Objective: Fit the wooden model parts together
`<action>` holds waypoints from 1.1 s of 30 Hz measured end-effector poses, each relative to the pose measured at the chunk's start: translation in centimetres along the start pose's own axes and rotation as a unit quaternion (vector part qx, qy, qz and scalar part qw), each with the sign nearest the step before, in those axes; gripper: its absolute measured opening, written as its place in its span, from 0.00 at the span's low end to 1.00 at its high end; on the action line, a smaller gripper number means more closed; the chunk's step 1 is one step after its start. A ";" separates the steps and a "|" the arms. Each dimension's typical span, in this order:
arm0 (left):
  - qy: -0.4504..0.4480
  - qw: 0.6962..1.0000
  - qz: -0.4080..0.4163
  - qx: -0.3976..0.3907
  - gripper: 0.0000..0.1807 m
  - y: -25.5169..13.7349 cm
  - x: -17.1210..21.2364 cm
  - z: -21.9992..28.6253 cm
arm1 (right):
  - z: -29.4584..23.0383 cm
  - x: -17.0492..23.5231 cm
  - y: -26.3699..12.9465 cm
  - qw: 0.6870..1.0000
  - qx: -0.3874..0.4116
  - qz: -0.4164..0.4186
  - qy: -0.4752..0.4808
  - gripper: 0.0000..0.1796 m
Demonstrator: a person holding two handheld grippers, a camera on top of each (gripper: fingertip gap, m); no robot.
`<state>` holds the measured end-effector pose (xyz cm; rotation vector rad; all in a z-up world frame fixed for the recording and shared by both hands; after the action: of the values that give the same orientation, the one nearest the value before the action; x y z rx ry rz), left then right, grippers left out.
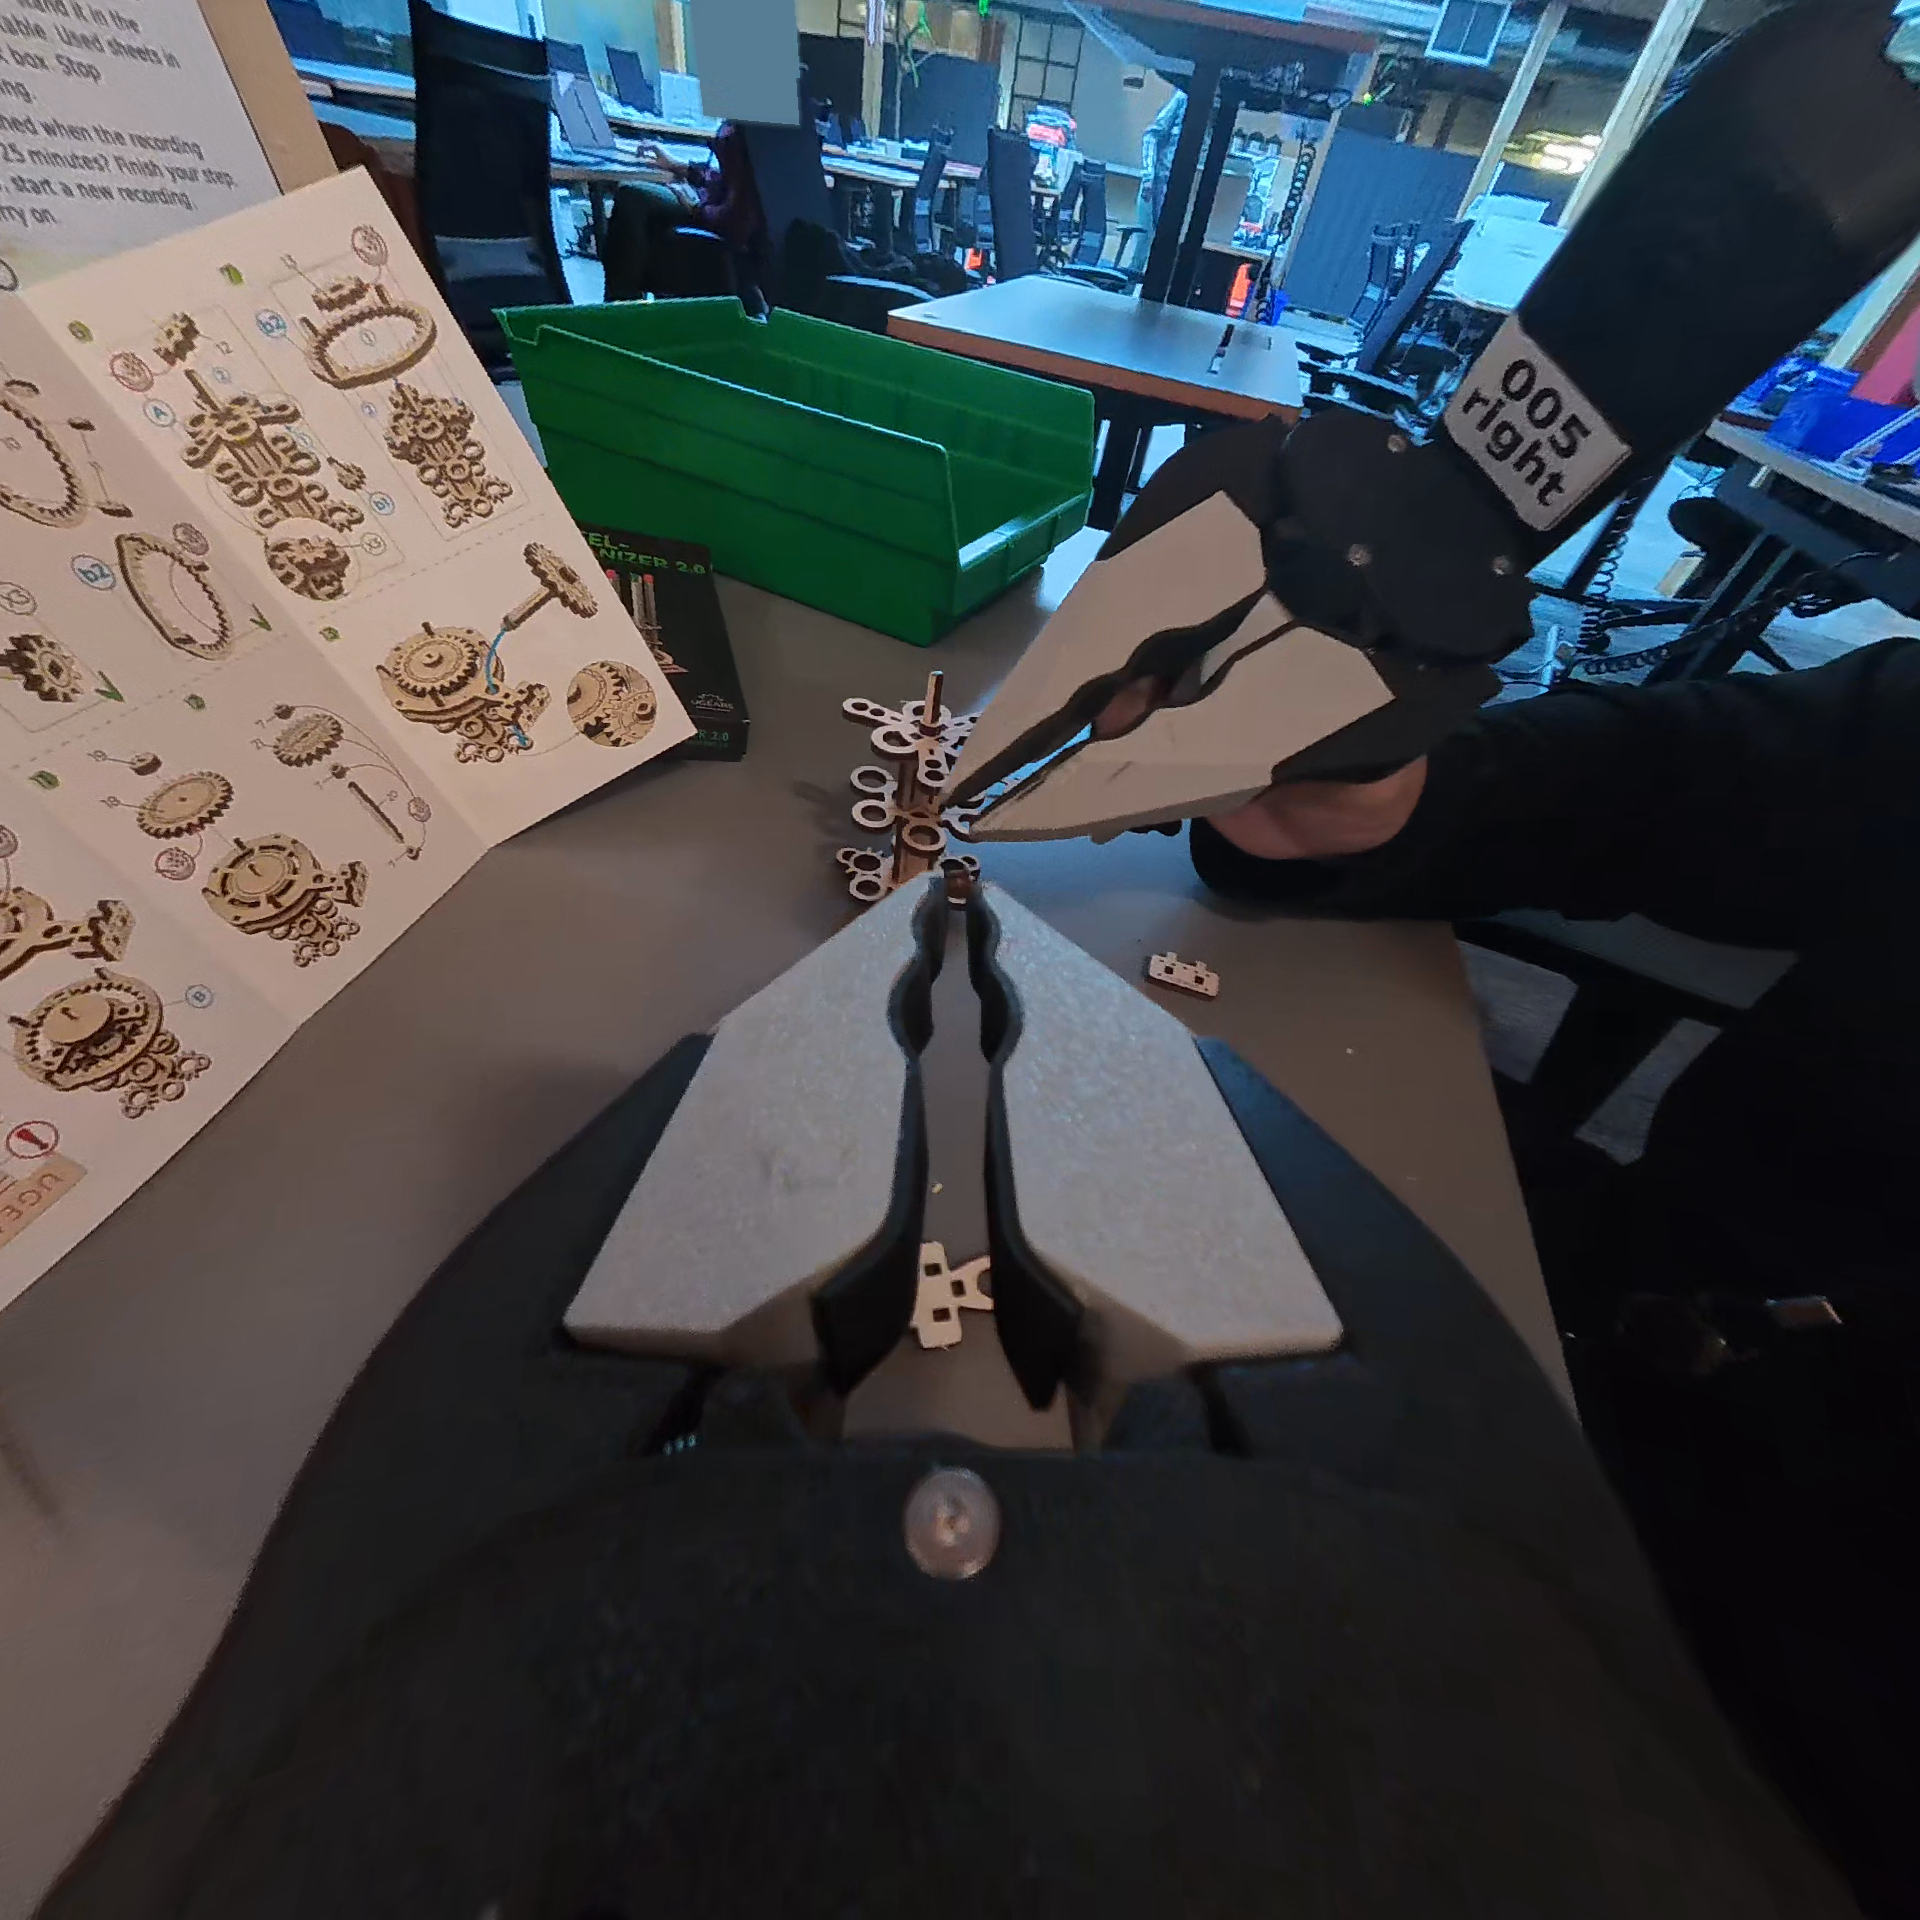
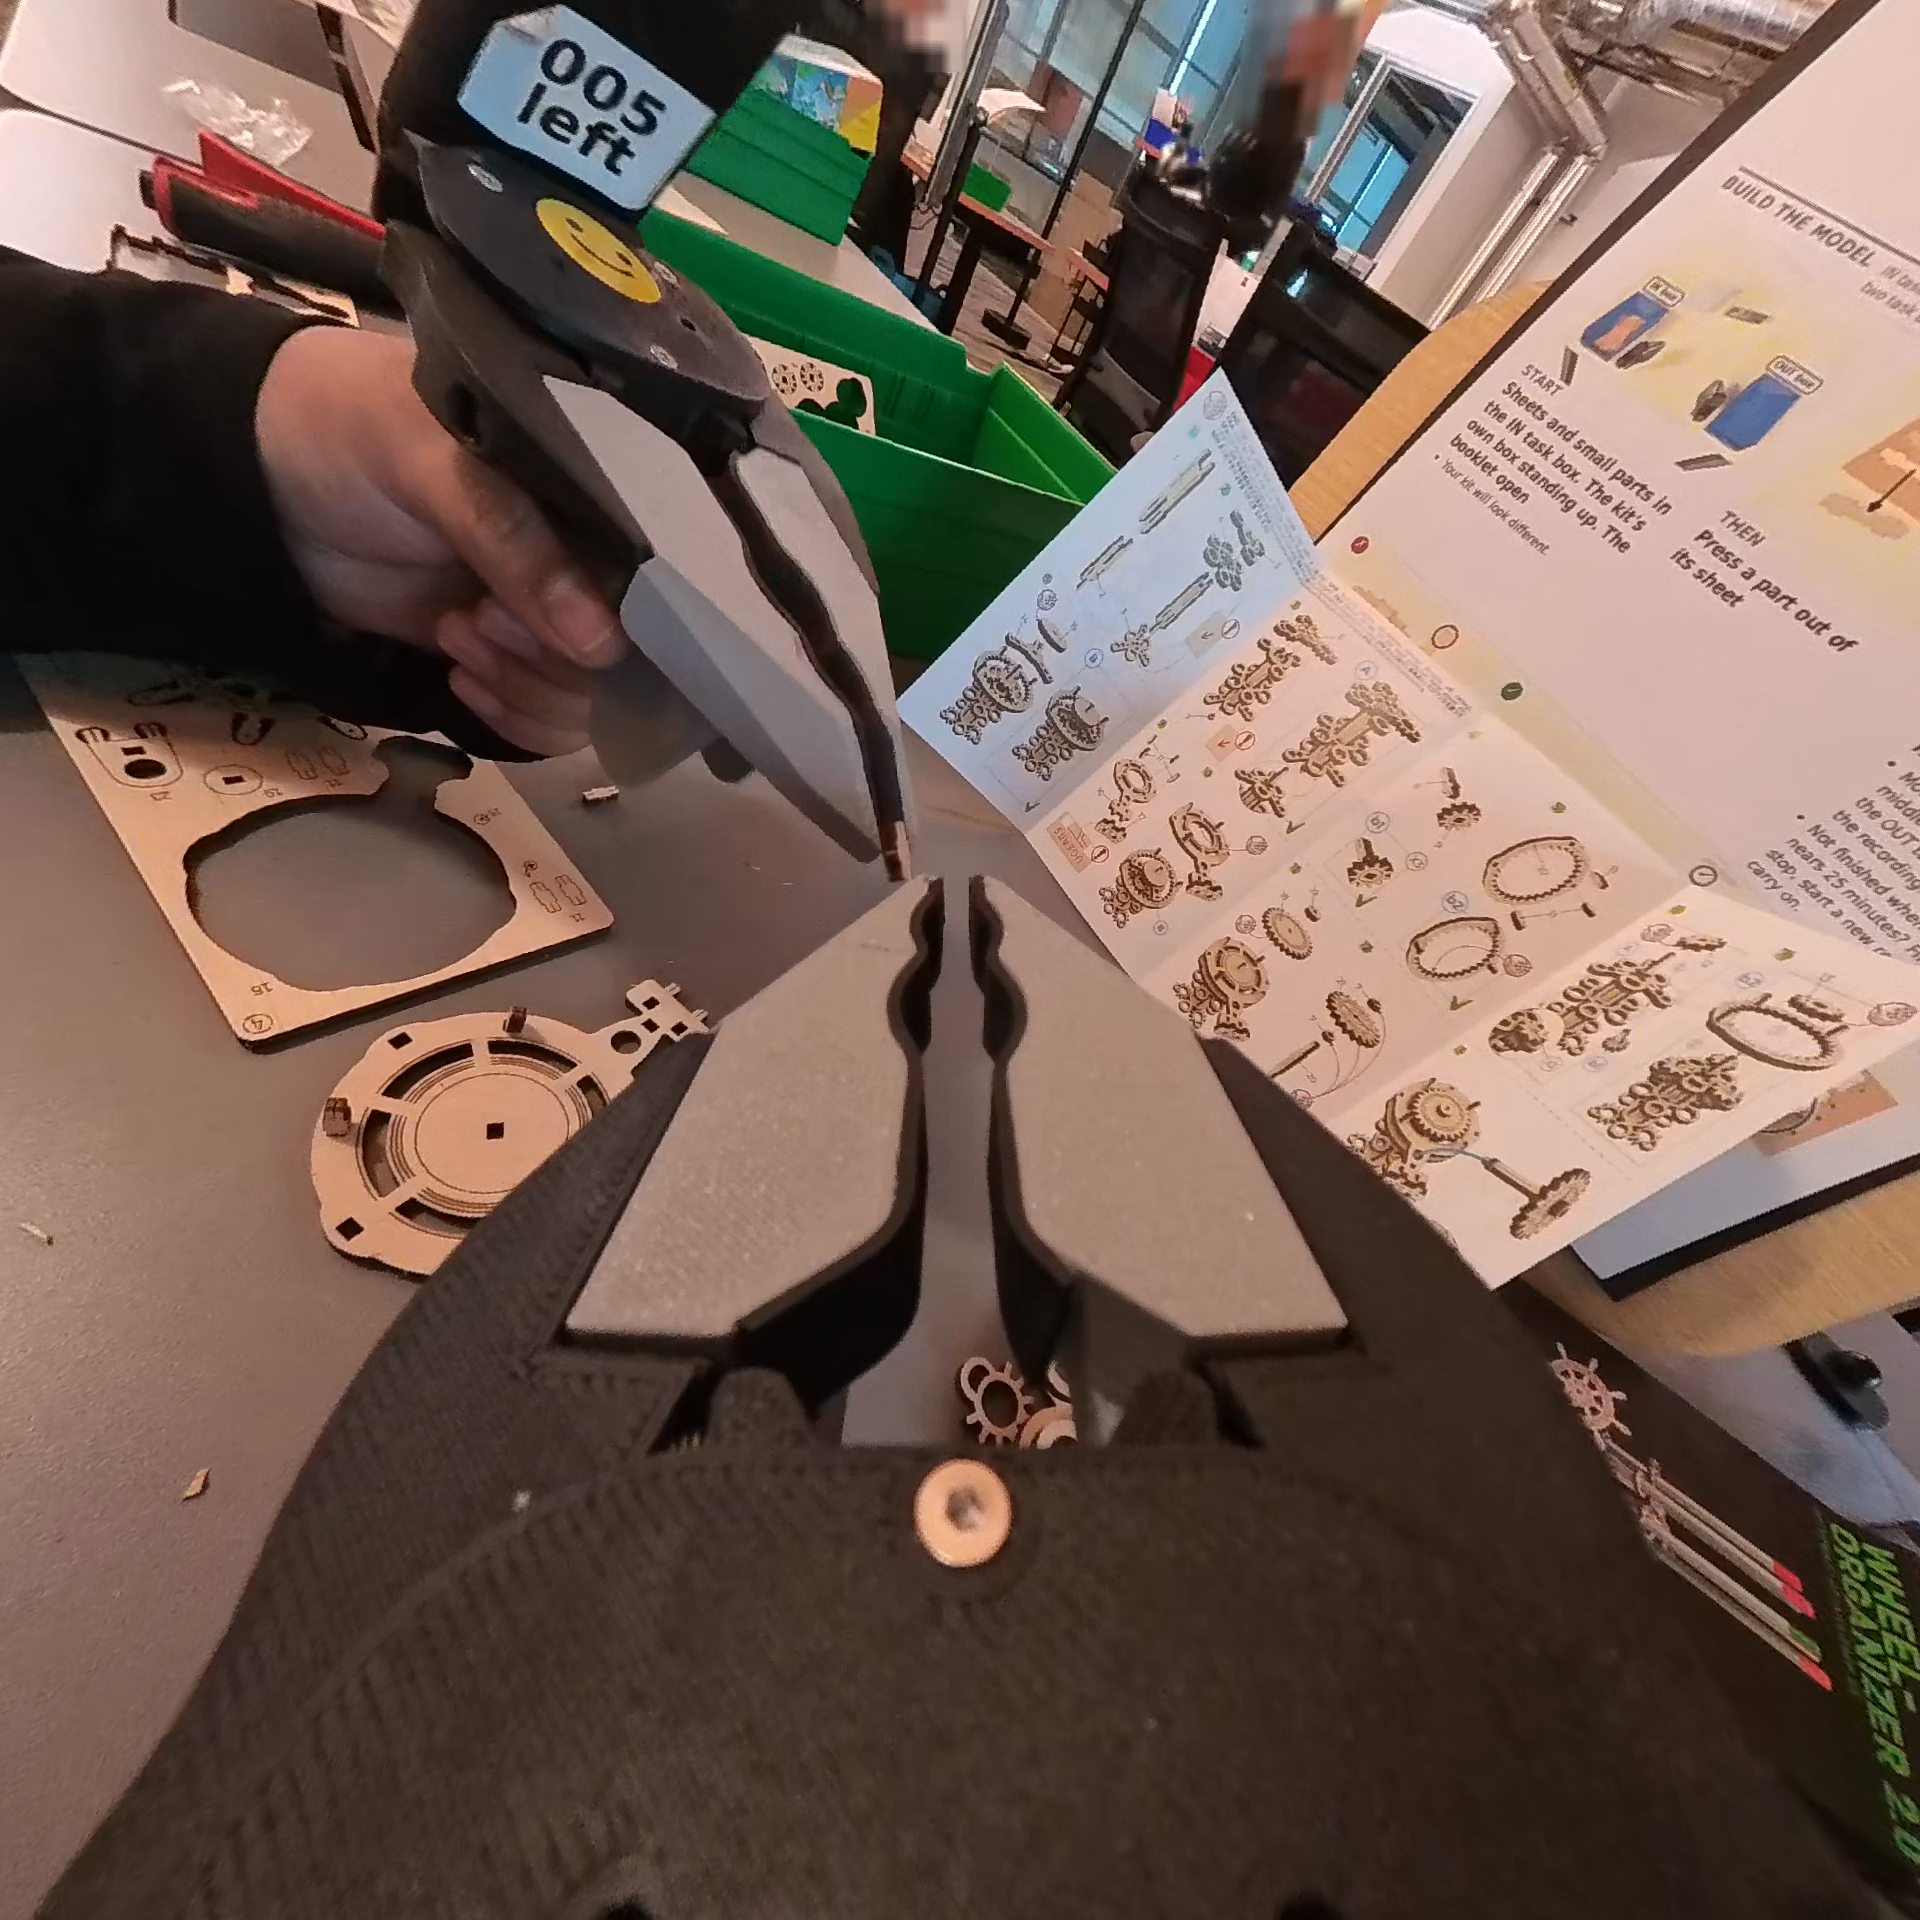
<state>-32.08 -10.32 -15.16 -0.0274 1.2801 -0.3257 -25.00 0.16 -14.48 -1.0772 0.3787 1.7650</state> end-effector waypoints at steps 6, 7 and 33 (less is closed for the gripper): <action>0.039 0.999 0.012 0.019 0.00 -0.1 -0.3 0.9 | 0.1 0.0 0.0 1.000 0.000 0.001 0.004 0.00; 0.051 0.998 0.013 0.020 0.00 -0.1 -0.3 1.1 | 0.1 0.0 0.0 1.000 0.000 0.002 0.005 0.00; 0.144 0.989 0.045 0.012 0.00 -0.3 -0.8 2.4 | 0.5 -0.1 -0.3 1.000 0.000 0.013 0.024 0.00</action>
<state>-30.05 -10.79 -13.67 0.1013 1.5577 -0.2743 -24.93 0.60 -14.06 -1.1209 0.4239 1.7649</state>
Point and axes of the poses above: each gripper's, where its closed fingertips meet, y out along the fingers, x out of its underside, z = x × y across the jaws, the point moved 7 cm from there along -y, back along the fingers, and after that the axes turned 9 degrees about -y, right-handed, at the moved point
